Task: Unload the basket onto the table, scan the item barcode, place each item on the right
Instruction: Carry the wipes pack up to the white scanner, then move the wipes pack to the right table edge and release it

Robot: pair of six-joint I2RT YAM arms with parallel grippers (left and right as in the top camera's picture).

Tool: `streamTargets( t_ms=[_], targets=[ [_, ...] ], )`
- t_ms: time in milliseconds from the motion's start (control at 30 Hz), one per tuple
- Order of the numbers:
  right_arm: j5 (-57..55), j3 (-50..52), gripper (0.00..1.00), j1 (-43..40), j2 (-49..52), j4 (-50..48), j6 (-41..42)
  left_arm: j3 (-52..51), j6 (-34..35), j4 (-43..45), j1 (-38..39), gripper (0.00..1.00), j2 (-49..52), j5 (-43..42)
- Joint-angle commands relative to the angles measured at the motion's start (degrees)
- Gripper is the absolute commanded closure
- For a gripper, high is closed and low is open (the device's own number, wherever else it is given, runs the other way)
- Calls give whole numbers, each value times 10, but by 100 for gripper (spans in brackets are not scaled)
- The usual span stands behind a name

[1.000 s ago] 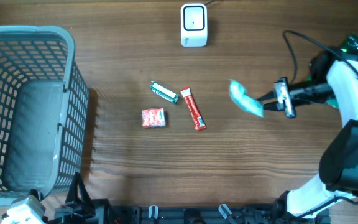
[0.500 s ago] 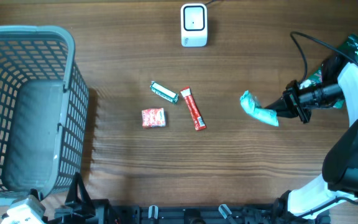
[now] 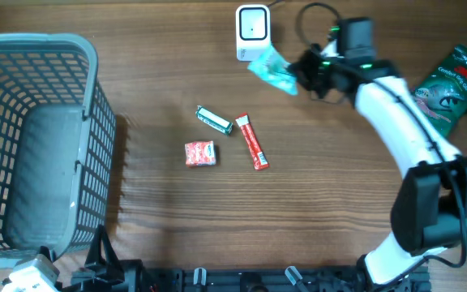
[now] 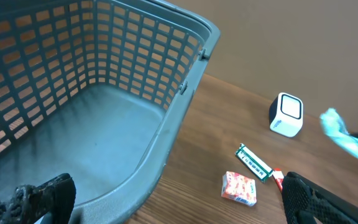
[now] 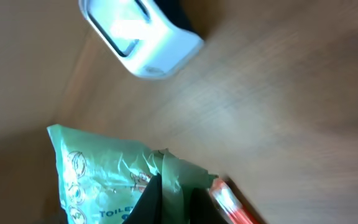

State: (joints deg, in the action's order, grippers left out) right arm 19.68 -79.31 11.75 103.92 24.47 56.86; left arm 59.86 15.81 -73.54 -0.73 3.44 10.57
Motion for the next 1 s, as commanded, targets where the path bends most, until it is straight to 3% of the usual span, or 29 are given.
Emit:
streamTargets(
  t_ms=[0,133,300,467,700,833,967],
  targets=[
    [-192,-6,95,42,18,-74,108,0,1,2,3,0,-5,-3],
    [-211,-13,95,47,68,-186,149,0,1,2,3,0,-5,-3],
    [-211,-117,95,47,168,-182,162,0,1,2,3,0,-5,-3],
    [-203,-237,95,46,230,-101,166,0,1,2,3,0,-5,-3],
    [-201,-261,95,12,189,52,166,0,1,2,3,0,-5,-3],
    [-229,-261,95,-53,153,221,155,0,1,2,3,0,-5,-3],
    [-281,-257,96,-160,154,330,91,0,1,2,3,0,-5,-3]
  ],
)
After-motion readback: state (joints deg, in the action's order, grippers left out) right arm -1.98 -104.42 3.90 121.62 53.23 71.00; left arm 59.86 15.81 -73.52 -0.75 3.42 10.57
